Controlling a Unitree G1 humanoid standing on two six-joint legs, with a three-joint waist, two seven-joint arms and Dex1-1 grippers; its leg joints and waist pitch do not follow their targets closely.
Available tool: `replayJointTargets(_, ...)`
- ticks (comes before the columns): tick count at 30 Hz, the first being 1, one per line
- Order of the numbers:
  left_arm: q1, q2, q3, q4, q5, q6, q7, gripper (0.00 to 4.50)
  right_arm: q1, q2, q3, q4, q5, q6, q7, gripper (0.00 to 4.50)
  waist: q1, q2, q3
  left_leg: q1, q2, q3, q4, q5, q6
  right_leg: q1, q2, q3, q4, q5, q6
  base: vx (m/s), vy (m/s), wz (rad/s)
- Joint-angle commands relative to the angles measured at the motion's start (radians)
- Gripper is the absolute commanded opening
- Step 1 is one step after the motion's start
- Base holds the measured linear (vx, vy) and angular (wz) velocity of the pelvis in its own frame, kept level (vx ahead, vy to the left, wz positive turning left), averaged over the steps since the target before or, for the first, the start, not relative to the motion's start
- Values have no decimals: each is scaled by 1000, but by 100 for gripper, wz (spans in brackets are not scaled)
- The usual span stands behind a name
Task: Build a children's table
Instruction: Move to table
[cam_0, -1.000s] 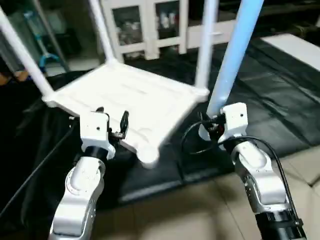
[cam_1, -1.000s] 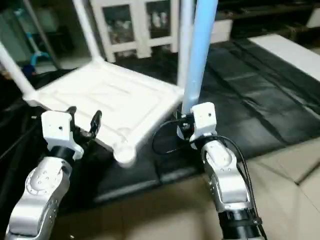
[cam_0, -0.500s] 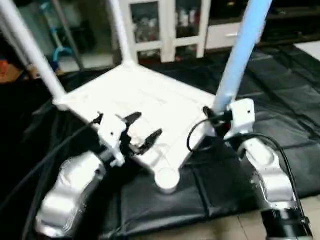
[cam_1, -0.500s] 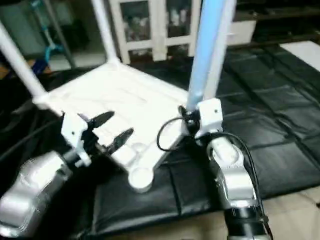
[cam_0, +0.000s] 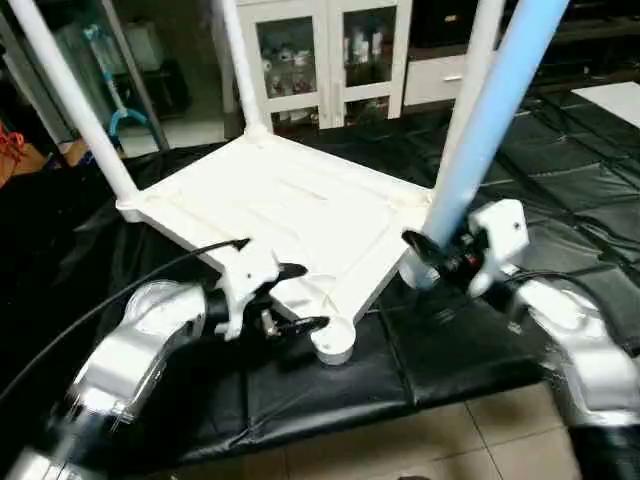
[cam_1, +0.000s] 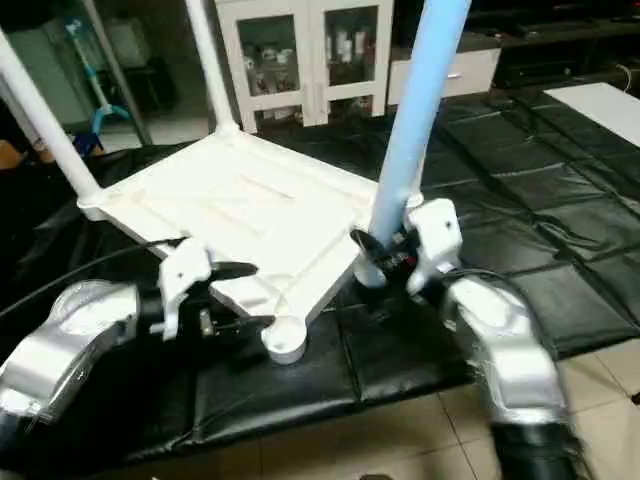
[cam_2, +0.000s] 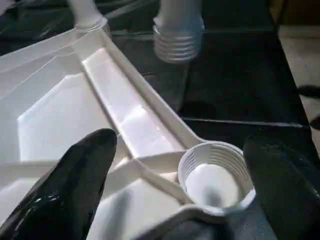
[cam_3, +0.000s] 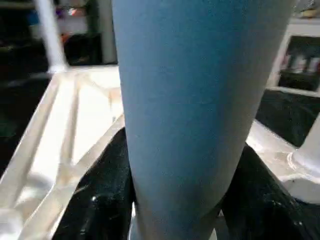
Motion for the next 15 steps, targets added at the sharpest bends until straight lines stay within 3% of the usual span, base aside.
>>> replayJointTargets(1,-28,23,-35,48,42,-33,-46,449,6,-25,25,-38,25,31,52,186,-7,-15,-41,-2,105,-66,-116,-433,-27,20,-95,40,-97,-594,-132,0,0,0)
replayJointTargets(7,-108,89,-103,207,140,-150,-146,449,39,-96,40,-90,57,82,136,186,-25,-11,-45,-7,107,-66,-113,-402,-2,16,-93,40,-99,-570,-135,0,0,0)
replayJointTargets(9,-135,108,-110,246,162,-177,-171,449,44,-104,40,-98,59,89,144,186,-25,-10,-49,-7,112,-66,-113,-373,-2,17,-95,42,-95,-509,-159,0,0,0)
replayJointTargets(10,-156,123,-116,278,181,-201,-187,449,48,-110,41,-104,61,94,152,186,-21,-9,-52,-6,114,-64,-111,-344,1,19,-96,43,-87,-437,-187,0,0,0)
replayJointTargets(13,-194,151,-137,333,224,-246,-206,449,55,-117,44,-112,64,100,161,186,-9,-5,-60,-6,118,-54,-110,-237,36,27,-94,41,-75,-229,-247,0,0,0)
replayJointTargets(15,-215,156,-145,364,236,-269,-222,449,59,-123,46,-120,69,106,163,186,-5,-2,-60,-5,118,-51,-108,-222,48,31,-94,40,-70,-175,-267,28,4,2)
